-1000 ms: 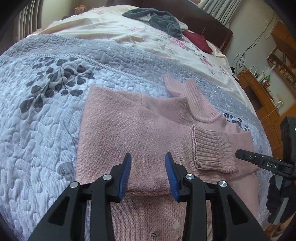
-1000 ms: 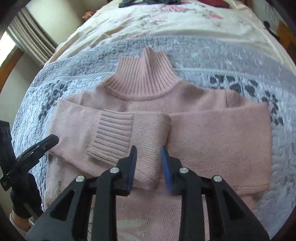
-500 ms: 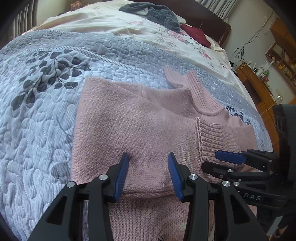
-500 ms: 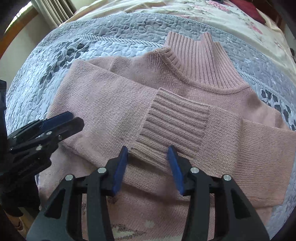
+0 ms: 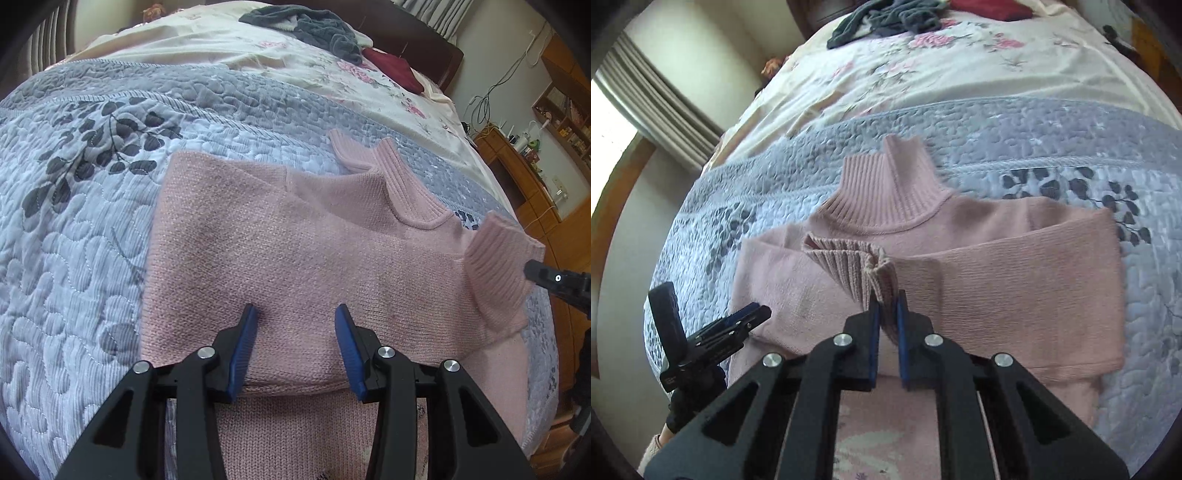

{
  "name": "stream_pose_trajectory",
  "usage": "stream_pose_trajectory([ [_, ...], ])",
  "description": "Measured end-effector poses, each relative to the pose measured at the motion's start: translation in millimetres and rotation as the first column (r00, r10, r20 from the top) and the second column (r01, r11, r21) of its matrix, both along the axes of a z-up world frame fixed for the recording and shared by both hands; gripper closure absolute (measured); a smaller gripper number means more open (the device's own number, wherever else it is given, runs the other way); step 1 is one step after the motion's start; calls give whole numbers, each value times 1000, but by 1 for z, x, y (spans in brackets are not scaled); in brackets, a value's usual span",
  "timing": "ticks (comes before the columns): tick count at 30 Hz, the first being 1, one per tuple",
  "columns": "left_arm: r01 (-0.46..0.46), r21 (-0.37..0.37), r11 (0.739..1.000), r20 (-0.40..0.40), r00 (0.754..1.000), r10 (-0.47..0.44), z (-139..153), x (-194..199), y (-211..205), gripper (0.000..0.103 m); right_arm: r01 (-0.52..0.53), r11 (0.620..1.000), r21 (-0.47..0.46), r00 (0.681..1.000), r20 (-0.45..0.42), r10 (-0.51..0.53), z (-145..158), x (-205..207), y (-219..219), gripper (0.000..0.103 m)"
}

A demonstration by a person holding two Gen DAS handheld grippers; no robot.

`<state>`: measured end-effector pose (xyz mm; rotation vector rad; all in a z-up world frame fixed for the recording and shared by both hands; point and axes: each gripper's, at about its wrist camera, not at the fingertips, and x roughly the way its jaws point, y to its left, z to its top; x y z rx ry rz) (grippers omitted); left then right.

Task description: Fold small clothes

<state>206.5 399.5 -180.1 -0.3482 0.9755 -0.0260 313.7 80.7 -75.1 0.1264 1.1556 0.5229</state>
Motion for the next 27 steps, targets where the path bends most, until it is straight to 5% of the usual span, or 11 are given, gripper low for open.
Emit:
stream_pose_trajectory([
  [5,0,17,1000,-2,1000,0,-1,1,-2,58,104,995,-12,994,-20,-104,-7,8,-55,96],
  [15,31,92,995,-6,1000,-31,-1,4,-13,52,143,986,-82,974,-164,-155,-83,-2,-96,94],
  [20,35,126,991,-32,999,-31,8,6,-19,51,132,984,-119,986,-90,-143,-57,-9,-102,85],
  [27,53,79,995,19,998,-55,40,19,-48,51,37,995,-91,999,9,-37,-24,-2,-70,83],
])
